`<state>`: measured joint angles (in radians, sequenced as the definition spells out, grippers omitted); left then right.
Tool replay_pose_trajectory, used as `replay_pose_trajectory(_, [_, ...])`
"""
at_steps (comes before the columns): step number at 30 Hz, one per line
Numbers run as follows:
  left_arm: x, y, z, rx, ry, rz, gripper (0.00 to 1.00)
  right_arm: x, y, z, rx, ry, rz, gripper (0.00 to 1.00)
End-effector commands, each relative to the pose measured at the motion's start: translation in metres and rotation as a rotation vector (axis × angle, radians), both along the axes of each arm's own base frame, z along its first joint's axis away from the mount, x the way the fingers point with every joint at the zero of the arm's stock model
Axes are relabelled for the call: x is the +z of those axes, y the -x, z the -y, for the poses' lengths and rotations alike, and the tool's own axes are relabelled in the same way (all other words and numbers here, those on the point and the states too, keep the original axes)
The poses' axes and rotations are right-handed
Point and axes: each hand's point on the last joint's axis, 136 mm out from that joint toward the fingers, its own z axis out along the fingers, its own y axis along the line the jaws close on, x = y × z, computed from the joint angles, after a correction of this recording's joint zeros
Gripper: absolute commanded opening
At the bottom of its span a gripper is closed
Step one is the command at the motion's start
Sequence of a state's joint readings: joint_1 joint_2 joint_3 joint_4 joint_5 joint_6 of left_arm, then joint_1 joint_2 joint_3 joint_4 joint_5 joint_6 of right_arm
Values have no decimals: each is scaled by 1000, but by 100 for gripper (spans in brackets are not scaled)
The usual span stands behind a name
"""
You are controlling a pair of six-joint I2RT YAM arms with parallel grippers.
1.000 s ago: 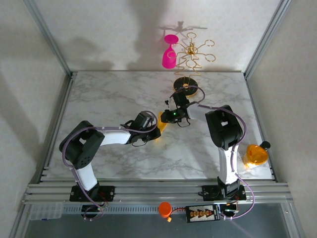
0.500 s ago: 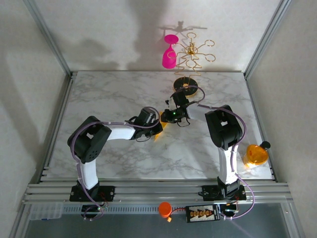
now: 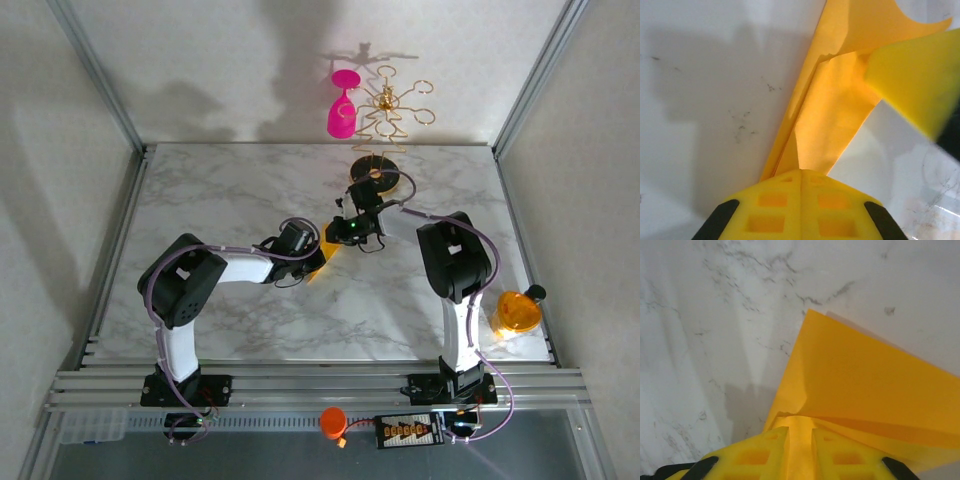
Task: Fold a paper plane with a square sheet of paper (pick it up from the middle)
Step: Fold the wing for the fifth time at the center of the table.
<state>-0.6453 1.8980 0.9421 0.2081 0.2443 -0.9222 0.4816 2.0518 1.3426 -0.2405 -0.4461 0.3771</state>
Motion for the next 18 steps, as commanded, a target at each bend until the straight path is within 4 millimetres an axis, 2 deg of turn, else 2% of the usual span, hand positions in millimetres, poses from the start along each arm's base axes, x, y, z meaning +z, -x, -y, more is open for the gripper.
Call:
replay_pose_trajectory(1, [-33,16,-30,63,-112,-91,0,28,-4,4,20,-30,90,20])
replay_pose_trajectory(8, [-34,16,-33,75,-122,-100,0,7,3,18,34,22,98,20])
replay_pose_trajectory(18, [-36,21,-30,43,-115,-114,0,-11,-14,17,32,51,86,19])
